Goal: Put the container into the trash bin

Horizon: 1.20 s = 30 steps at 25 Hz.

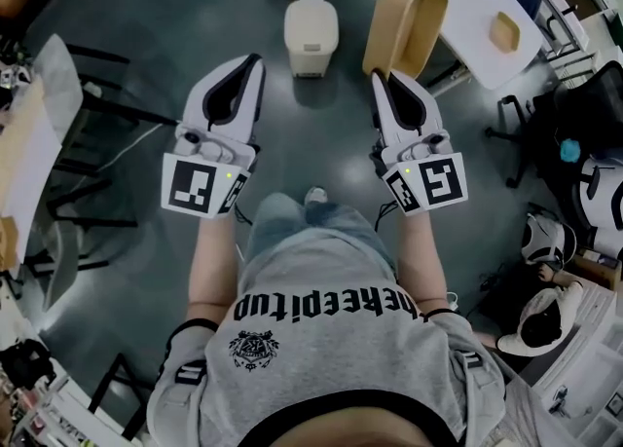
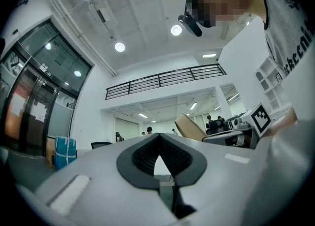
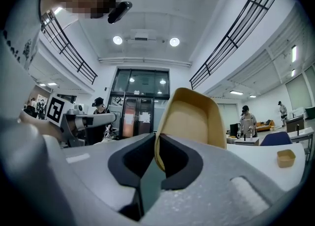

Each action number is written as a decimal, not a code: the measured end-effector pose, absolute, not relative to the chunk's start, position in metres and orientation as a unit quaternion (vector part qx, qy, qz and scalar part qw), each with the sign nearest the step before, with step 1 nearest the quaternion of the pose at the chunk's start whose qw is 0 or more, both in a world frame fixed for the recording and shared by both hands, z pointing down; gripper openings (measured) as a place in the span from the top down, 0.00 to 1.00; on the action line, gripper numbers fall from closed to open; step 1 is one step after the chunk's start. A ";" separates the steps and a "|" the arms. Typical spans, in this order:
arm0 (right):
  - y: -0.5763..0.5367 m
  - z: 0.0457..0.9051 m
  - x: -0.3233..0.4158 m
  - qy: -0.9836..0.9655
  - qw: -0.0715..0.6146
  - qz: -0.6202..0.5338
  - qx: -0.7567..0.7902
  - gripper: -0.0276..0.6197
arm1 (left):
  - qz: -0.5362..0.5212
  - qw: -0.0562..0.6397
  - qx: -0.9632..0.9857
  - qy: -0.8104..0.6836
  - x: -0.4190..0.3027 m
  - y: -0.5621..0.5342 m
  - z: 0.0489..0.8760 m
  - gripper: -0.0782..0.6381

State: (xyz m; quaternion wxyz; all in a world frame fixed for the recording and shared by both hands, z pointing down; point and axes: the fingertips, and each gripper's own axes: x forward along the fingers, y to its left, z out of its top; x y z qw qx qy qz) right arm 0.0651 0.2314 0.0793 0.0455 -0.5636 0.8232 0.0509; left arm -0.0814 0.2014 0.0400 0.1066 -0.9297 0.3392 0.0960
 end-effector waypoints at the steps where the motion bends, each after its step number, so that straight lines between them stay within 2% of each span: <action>1: 0.228 0.080 0.068 0.824 0.047 0.049 -0.563 0.91 | 0.094 0.107 -0.930 0.339 -0.078 0.200 0.041 0.87; 15: 0.173 0.088 0.085 0.816 0.054 0.031 -0.575 0.91 | 0.091 0.093 -0.934 0.332 -0.065 0.137 0.047 0.87; 30: 0.044 0.095 0.069 0.788 0.055 0.017 -0.613 0.91 | 0.082 0.083 -0.951 0.285 -0.076 0.000 0.052 0.87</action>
